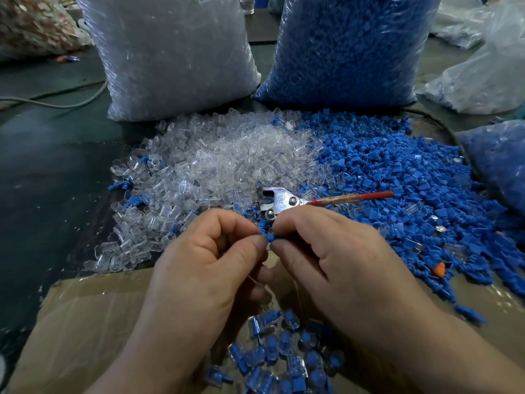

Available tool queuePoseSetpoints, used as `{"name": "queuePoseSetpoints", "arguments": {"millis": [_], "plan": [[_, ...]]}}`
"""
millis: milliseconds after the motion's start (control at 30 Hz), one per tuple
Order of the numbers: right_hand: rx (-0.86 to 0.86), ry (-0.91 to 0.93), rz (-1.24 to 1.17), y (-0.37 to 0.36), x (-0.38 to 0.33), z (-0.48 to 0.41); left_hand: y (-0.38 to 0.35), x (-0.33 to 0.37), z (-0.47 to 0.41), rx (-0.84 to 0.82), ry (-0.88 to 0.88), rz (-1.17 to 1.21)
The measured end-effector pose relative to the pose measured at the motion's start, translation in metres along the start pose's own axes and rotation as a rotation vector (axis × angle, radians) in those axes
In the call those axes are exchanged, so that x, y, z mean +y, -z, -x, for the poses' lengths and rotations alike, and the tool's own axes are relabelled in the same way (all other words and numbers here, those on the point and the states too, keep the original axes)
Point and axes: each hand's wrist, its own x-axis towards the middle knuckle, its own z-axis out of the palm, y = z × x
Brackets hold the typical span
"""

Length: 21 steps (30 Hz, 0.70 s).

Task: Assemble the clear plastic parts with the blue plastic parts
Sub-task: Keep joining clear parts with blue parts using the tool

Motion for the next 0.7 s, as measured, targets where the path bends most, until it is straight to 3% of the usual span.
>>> {"name": "queuePoseSetpoints", "arguments": {"millis": [167,400,700], "plan": [[0.131,0.019,-0.066,0.0025,-0.0014,0.0011,0.0004,0.0043,-0.0010,-0.004,0.076,0.048],[0.061,0.047,-0.032,-0.0001,-0.0017,0.0019,-0.0012,0.0040,-0.0021,-0.024,0.090,0.160],[0.041,0.053,-0.006,0.0003,-0.0035,0.0032,-0.0024,0.0060,0.0009,-0.058,0.053,0.128]]}}
